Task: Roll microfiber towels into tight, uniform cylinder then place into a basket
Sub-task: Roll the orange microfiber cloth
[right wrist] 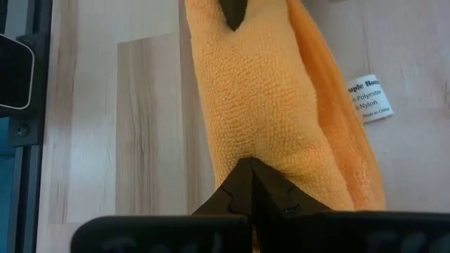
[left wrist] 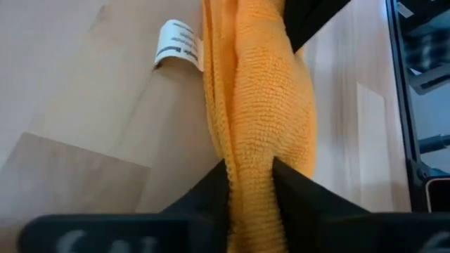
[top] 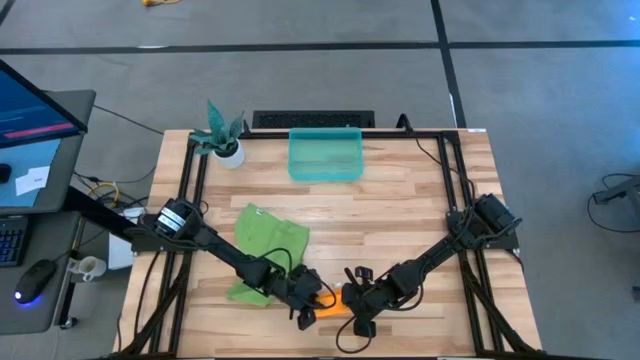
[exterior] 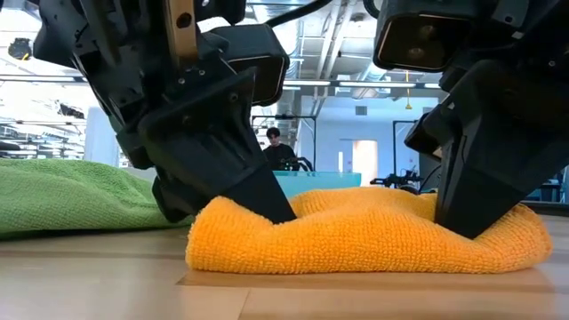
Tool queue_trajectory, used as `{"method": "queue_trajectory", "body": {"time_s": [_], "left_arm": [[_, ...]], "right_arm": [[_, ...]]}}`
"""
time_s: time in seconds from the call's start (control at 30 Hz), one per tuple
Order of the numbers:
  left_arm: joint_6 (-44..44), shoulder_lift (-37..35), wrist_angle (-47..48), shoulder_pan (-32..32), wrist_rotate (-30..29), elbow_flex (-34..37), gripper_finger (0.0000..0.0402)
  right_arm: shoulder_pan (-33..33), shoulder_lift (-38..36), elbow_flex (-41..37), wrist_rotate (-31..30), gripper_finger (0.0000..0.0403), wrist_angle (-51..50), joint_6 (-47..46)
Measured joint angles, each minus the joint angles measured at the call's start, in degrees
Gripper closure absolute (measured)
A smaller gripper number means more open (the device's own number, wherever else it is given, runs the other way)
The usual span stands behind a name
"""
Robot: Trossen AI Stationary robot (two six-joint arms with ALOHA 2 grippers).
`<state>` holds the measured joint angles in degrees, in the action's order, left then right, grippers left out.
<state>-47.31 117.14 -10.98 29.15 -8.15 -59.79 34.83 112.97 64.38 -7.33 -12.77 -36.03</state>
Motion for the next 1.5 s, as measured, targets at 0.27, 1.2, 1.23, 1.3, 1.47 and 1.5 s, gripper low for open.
{"method": "queue_trajectory", "body": {"time_s": [0.27, 1.2, 1.23, 1.3, 1.47, 1.5], "left_arm": [[0.2, 0.0, -0.7, 0.1, 0.8, 0.0, 0.0382], [0.3, 0.0, -0.7, 0.1, 0.7, 0.0, 0.0373], [0.3, 0.0, -0.7, 0.1, 0.7, 0.0, 0.0372], [0.3, 0.0, -0.7, 0.1, 0.7, 0.0, 0.0372], [0.3, 0.0, -0.7, 0.0, 0.7, 0.0, 0.0373], [0.3, 0.0, -0.7, 0.0, 0.7, 0.0, 0.0372]], "right_arm": [[-0.2, 0.0, 0.0, -1.1, 0.0367, 0.3, -1.2], [0.3, -11.5, -0.2, -7.9, 0.0274, -12.2, 8.0], [0.8, -12.3, -0.2, -9.6, 0.0274, -14.4, 8.0], [1.8, -13.8, -0.2, -12.8, 0.0274, -18.6, 7.3], [4.2, -18.3, -1.6, -19.0, 0.0276, -23.7, 4.7], [4.7, -19.8, -3.1, -19.9, 0.0277, -23.0, 4.5]]}}
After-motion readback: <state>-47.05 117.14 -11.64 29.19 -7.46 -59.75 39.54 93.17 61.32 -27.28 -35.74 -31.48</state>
